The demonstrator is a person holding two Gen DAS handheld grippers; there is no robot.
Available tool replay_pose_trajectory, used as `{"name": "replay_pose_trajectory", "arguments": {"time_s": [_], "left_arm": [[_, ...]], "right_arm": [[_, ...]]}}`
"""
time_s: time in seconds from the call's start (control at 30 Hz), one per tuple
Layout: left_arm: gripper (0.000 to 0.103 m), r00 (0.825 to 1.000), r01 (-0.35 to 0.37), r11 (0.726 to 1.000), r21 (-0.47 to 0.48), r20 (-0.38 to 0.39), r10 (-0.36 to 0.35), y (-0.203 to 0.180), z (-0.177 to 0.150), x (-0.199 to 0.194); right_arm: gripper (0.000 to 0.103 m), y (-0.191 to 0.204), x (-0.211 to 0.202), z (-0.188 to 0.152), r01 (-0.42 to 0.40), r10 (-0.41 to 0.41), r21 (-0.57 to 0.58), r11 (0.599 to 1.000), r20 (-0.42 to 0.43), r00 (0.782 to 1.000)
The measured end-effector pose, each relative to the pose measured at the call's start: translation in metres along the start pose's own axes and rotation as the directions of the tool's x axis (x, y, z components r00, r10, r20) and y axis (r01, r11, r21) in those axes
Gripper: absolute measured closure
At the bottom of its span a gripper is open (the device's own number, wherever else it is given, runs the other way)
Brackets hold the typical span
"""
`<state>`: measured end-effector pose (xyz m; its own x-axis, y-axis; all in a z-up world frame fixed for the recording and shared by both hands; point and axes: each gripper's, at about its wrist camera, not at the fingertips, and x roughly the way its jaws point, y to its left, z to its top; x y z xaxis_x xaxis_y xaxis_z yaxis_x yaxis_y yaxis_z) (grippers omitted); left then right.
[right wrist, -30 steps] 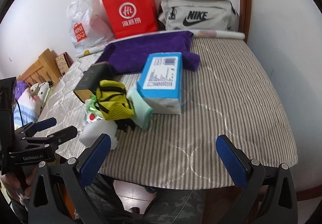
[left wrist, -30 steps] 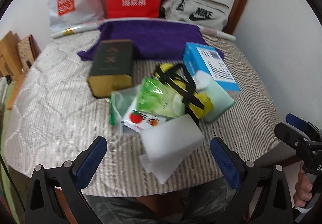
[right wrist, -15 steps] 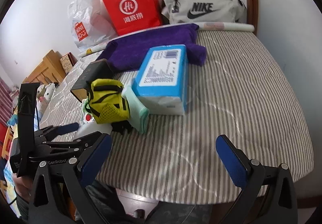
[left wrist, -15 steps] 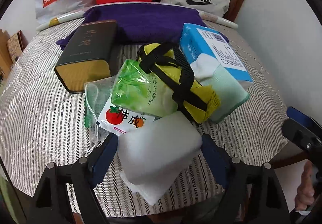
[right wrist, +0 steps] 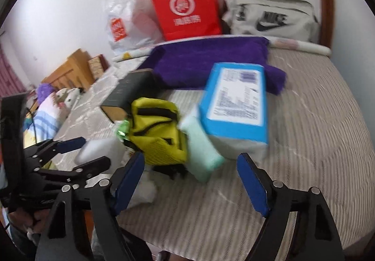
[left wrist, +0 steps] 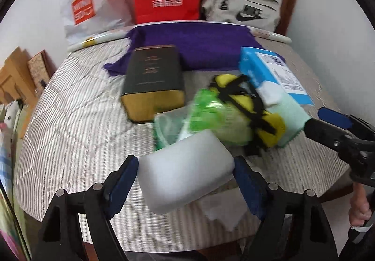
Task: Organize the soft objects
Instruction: 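Reach the right gripper to the yellow mesh pouch and grasp it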
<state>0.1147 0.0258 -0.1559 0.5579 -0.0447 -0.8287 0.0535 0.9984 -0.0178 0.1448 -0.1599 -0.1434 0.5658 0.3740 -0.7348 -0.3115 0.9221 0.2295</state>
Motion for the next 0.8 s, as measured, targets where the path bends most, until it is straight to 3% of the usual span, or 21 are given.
{"name": "replay_pose_trajectory", "arguments": {"time_s": [0.23,0.4,0.53,0.6,0.67,0.8], "left_arm": [[0.022,1.000,0.025,0.995,-0.101,-0.003,-0.025,0.037,-0.001,0.006],[0.022,0.998,0.061,0.988,-0.143,-0.012,-0.063,0.051,-0.003,0.017],[0.022,0.996,0.085,0.984,-0.157,-0.014,-0.088,0.055,-0.004,0.021],[0.022,0.995,0.093,0.983,-0.157,-0.016,-0.097,0.056,-0.004,0.022],[0.022,0.995,0.099,0.982,-0.161,-0.016,-0.103,0.058,-0.005,0.023],[0.022,0.993,0.110,0.978,-0.177,-0.016,-0.115,0.060,-0.006,0.026]], "right_arm": [[0.021,0.037,0.019,0.013,-0.040,0.039,-0.095,0.995,-0.009,0.999],[0.021,0.056,0.040,0.010,-0.019,0.012,-0.173,0.985,-0.042,0.999],[0.022,0.064,0.060,0.006,0.039,-0.054,-0.232,0.972,-0.059,0.997],[0.033,0.062,0.067,0.007,0.066,-0.083,-0.233,0.970,-0.062,0.995],[0.056,0.057,0.067,0.009,0.043,-0.060,-0.208,0.977,-0.078,0.995],[0.060,0.049,0.056,0.014,-0.003,-0.008,-0.164,0.987,-0.067,0.998]]}}
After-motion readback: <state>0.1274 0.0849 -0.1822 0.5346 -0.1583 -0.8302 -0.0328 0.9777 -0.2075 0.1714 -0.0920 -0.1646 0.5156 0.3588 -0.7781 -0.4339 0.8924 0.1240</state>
